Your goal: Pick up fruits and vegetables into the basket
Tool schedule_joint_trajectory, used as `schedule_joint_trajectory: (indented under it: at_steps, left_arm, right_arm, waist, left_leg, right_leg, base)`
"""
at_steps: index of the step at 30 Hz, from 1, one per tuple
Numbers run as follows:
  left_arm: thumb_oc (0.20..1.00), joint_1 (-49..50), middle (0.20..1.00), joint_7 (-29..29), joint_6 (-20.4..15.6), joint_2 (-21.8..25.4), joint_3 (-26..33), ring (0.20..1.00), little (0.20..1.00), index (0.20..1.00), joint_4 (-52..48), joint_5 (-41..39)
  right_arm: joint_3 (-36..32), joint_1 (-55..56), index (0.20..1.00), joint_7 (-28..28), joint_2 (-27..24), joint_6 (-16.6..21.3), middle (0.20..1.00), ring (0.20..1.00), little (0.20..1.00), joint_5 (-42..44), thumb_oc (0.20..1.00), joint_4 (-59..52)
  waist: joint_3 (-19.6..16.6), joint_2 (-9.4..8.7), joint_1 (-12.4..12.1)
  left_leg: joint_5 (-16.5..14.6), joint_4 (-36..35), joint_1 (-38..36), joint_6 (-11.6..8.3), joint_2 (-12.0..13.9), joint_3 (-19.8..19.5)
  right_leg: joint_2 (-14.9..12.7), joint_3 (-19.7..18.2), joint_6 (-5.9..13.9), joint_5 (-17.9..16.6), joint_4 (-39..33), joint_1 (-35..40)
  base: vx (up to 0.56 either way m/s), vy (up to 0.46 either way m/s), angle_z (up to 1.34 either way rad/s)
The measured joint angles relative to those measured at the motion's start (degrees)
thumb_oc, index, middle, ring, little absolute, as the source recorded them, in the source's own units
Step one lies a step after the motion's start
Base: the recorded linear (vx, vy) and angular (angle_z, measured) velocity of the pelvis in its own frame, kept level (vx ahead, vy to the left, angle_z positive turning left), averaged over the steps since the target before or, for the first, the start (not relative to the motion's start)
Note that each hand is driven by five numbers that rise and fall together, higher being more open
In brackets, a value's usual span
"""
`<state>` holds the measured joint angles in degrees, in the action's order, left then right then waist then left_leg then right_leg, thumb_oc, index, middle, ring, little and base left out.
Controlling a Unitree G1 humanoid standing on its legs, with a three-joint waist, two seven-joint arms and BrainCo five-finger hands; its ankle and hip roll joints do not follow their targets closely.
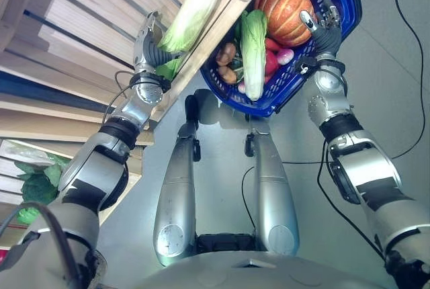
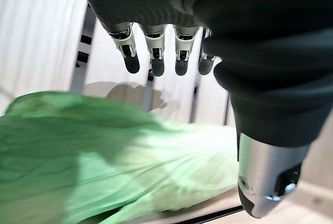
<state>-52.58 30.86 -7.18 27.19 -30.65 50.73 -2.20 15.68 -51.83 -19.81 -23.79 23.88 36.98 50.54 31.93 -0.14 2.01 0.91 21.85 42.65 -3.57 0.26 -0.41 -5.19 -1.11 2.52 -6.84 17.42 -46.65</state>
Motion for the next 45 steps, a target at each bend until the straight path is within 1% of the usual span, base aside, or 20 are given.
schedule_joint_trajectory:
  at_steps: [1,7,8,14,19,24,27,31,35,41,45]
  left_arm:
    - [1.0,-0.1,1.0,0.0,0.7,0.0,0.0,1.0,1.0,1.0,1.3,0.0]
    - [1.0,-1.7,1.0,0.0,0.9,0.0,0.0,1.0,1.0,1.0,7.2,0.0]
    - [1.0,-2.2,1.0,0.0,1.0,0.0,-0.1,1.0,1.0,1.0,8.6,-0.1]
    - [1.0,-3.9,1.0,0.0,0.9,0.1,-0.1,1.0,1.0,1.0,12.6,-0.2]
    - [1.0,-6.2,1.0,-0.5,0.1,0.1,0.0,1.0,1.0,1.0,17.6,-1.8]
    - [1.0,-7.7,1.0,-2.2,-0.4,0.1,0.0,1.0,1.0,1.0,19.5,-3.7]
    - [1.0,-9.3,1.0,-4.2,-0.1,0.1,0.1,1.0,1.0,1.0,21.1,-5.2]
    - [1.0,-10.7,1.0,-8.7,1.2,0.1,0.1,1.0,1.0,1.0,23.0,-7.1]
    - [1.0,-11.0,1.0,-12.6,2.2,0.0,-0.1,1.0,1.0,1.0,23.3,-7.4]
    - [1.0,-11.8,1.0,-16.8,4.5,0.0,-1.5,1.0,1.0,1.0,23.7,-7.3]
    - [1.0,-12.7,1.0,-19.4,6.3,0.0,-3.4,1.0,1.0,1.0,24.6,-6.6]
  right_arm:
    - [0.0,1.3,1.0,-2.4,0.0,1.6,1.0,1.0,1.0,-0.1,1.0,-1.3]
    - [-1.5,2.8,1.0,-11.2,0.0,4.1,1.0,1.0,1.0,-2.6,1.0,-1.5]
    - [-2.1,2.8,1.0,-13.5,0.0,4.6,1.0,1.0,1.0,-2.9,1.0,-1.5]
    - [-2.6,2.7,1.0,-18.6,-0.2,5.0,1.0,1.0,1.0,-2.9,1.0,1.0]
    - [-4.0,2.4,1.0,-18.4,-0.9,5.2,1.0,1.0,1.0,-2.7,1.0,7.3]
    - [-4.1,2.4,1.0,-17.1,-1.3,5.5,1.0,1.0,1.0,-2.1,1.0,8.8]
    - [-4.1,2.3,1.0,-16.2,-1.3,5.5,1.0,1.0,1.0,-1.4,1.0,9.9]
    - [-4.1,1.6,1.0,-15.4,-1.4,5.3,1.0,1.0,1.0,-0.8,1.0,12.4]
    - [-4.1,1.6,1.0,-14.4,-1.4,5.1,1.0,1.0,1.0,0.1,1.0,13.0]
    - [-4.1,1.4,1.0,-13.5,-1.4,5.1,1.0,1.0,1.0,0.2,1.0,13.2]
    - [-4.1,1.1,1.0,-13.3,-1.3,4.9,1.0,1.0,1.0,0.2,1.0,13.2]
  waist:
    - [0.0,0.0,0.7]
    - [0.0,-0.02,2.8]
    - [0.0,-0.08,3.1]
    - [-0.1,-0.2,3.7]
    - [-0.2,-0.3,4.4]
    - [-0.2,-0.43,4.7]
    - [-0.2,-0.45,4.7]
    - [-0.3,-0.5,5.0]
    - [-0.3,-0.55,5.3]
    - [-0.3,-0.6,5.5]
    - [-0.3,-0.63,5.6]
  left_leg:
    - [-0.1,0.0,0.0,0.11,0.0,0.2]
    - [-0.5,-0.1,0.0,0.22,0.1,0.5]
    - [-0.5,-0.1,0.0,0.23,0.2,0.7]
    - [-0.9,-0.1,-0.2,0.18,0.7,1.7]
    - [-1.0,-0.1,-0.2,0.15,0.8,1.8]
    - [-1.1,0.0,-0.2,-0.12,0.8,1.8]
    - [-1.2,0.0,0.0,-0.07,0.8,1.8]
    - [-1.4,0.0,0.2,0.19,0.9,1.9]
    - [-1.6,0.0,0.2,0.29,0.9,2.1]
    - [-1.7,0.1,0.1,0.35,0.9,2.3]
    - [-2.2,0.9,0.5,0.51,1.0,2.6]
  right_leg:
    - [0.0,-0.1,-0.07,-0.2,-0.3,0.1]
    - [0.1,-0.3,-0.19,-0.3,-0.7,0.1]
    - [0.2,-0.5,-0.13,-0.3,-0.9,0.1]
    - [0.8,-1.5,0.21,-0.5,-1.5,0.1]
    - [0.9,-1.6,0.18,-0.6,-1.6,0.1]
    - [0.9,-1.6,0.17,-0.6,-1.7,0.1]
    - [1.0,-1.6,0.18,-0.6,-1.8,0.0]
    - [1.0,-1.7,0.21,-0.8,-2.4,0.0]
    - [1.0,-1.8,0.0,-1.0,-2.4,0.0]
    - [1.0,-2.0,0.08,-1.0,-2.5,0.0]
    - [1.1,-2.4,0.52,-0.9,-2.6,-0.1]
  base:
    - [-0.01,0.022,-0.07]
    - [0.0,0.017,-0.03]
    - [0.0,0.016,-0.07]
    - [0.0,0.017,-0.08]
    - [0.0,0.0,0.0]
    - [0.0,0.0,0.0]
    - [0.0,0.0,0.0]
    - [0.0,0.0,0.0]
    - [0.0,0.001,-0.01]
    - [0.0,0.0,0.0]
    - [0.0,0.002,-0.04]
